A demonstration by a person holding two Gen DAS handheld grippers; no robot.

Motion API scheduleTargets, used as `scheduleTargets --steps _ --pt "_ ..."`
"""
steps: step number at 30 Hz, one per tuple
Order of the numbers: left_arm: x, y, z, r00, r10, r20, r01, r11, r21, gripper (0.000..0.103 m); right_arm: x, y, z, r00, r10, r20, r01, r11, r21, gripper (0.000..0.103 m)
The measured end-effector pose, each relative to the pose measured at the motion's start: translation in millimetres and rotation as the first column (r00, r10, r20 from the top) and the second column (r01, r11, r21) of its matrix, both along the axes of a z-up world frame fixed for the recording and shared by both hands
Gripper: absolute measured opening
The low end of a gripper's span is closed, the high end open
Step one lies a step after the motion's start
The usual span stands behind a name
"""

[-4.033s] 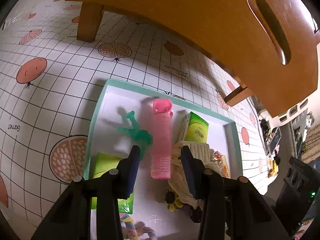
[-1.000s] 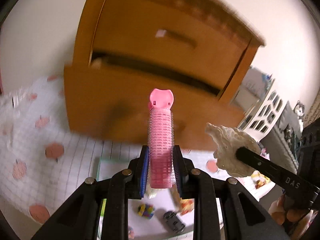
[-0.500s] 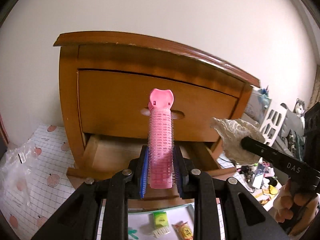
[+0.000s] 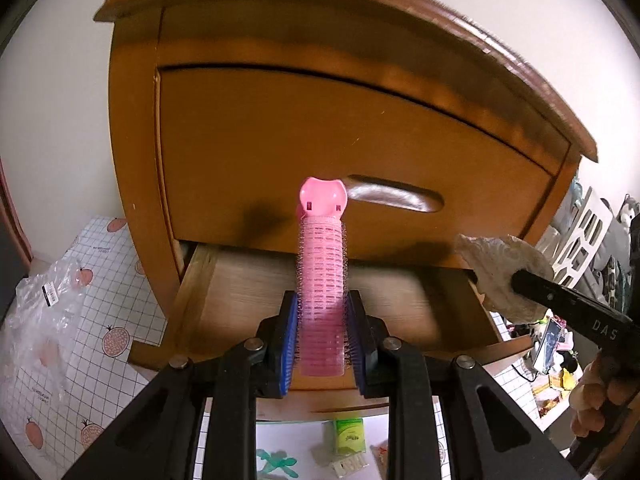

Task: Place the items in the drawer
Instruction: 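Carry the roller with the left tool while the right tool carries the cloth into the drawer, then open the left tool to drop the roller while the right tool drops the cloth, then withdraw both tools from the drawer back over the tray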

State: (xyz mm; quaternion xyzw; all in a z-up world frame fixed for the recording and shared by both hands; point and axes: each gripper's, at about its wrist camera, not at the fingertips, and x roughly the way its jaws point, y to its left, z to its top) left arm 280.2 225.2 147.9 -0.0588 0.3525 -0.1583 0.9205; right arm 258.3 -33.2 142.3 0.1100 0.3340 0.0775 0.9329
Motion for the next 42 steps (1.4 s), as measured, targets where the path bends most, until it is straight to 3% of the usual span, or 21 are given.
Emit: scheduleTargets --steps 9,13,18,21,29,31,36,42 --pt "11 -3 -18 0.998 0.002 -0.056 0.000 0.999 0.034 0.028 21 10 -25 0.996 0.020 -0.083 -0.024 0.999 -0.039 0.024" --pt "11 -2 -23 0.998 0.008 -0.060 -0.006 0.999 0.042 0.052 25 16 -34 0.992 0.031 -0.122 -0.039 0.997 -0.060 0.040" --pt "15 -2 -28 0.998 0.017 -0.061 -0.014 0.998 0.059 0.061 24 22 -41 0.990 0.047 -0.135 -0.057 0.996 -0.074 0.061" --pt "15 -1 -28 0.998 0.034 -0.060 -0.030 0.997 0.065 0.065 22 26 -43 0.989 0.056 -0.136 -0.068 0.994 -0.083 0.067" --pt "15 6 -33 0.997 0.063 -0.039 -0.060 0.996 0.060 0.083 22 27 -49 0.991 0.044 -0.129 -0.055 0.995 -0.088 0.102" --pt "13 7 -32 0.997 0.070 -0.024 -0.068 0.996 0.058 0.092 20 25 -51 0.992 0.038 -0.123 -0.049 0.995 -0.085 0.102" --pt "5 10 -26 0.995 0.097 0.033 -0.099 0.993 0.065 0.103 17 23 -50 0.993 0.039 -0.109 -0.048 0.995 -0.084 0.103" --pt "-3 16 -22 0.992 0.114 0.063 -0.116 0.993 0.032 0.103 11 25 -48 0.995 0.047 -0.082 -0.054 0.995 -0.089 0.103"
